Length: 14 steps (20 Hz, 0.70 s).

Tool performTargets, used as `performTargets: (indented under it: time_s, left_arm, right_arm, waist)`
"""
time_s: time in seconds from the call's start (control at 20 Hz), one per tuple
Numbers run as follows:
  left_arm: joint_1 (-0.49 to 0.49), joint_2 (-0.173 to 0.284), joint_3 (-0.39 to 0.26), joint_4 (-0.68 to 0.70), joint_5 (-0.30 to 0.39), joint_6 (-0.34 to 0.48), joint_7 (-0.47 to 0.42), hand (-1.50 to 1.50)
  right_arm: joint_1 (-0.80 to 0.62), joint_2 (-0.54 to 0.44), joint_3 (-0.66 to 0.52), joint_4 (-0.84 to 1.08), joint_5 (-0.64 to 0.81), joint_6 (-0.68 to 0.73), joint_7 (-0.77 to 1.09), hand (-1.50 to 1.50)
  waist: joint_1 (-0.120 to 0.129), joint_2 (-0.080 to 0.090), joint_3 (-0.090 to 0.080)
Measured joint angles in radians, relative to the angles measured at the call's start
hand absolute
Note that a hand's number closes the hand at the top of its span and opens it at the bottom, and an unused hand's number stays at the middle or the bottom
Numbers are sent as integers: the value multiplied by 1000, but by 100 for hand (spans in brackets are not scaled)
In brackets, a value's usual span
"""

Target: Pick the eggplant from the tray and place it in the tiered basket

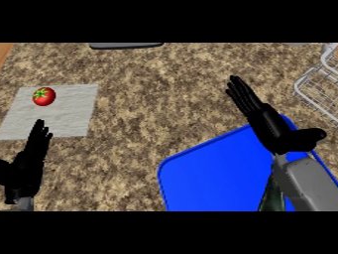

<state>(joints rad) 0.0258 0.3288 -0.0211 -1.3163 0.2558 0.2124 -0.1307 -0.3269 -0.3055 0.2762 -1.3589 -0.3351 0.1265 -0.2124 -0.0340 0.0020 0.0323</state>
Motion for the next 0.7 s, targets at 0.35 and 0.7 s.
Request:
performTargets:
  time_s: [0.35,0.7]
  left_arm:
    - [-17,94,23,-25,-79,43,-3,0]
    - [-10,141,28,-48,-118,59,3,0]
  right_arm:
    - [197,64,-272,21,-137,-297,2,150]
    - [413,65,-445,92,-137,-667,130,-150]
  waist:
    - [-118,-24,-17]
    - [-136,-29,-70]
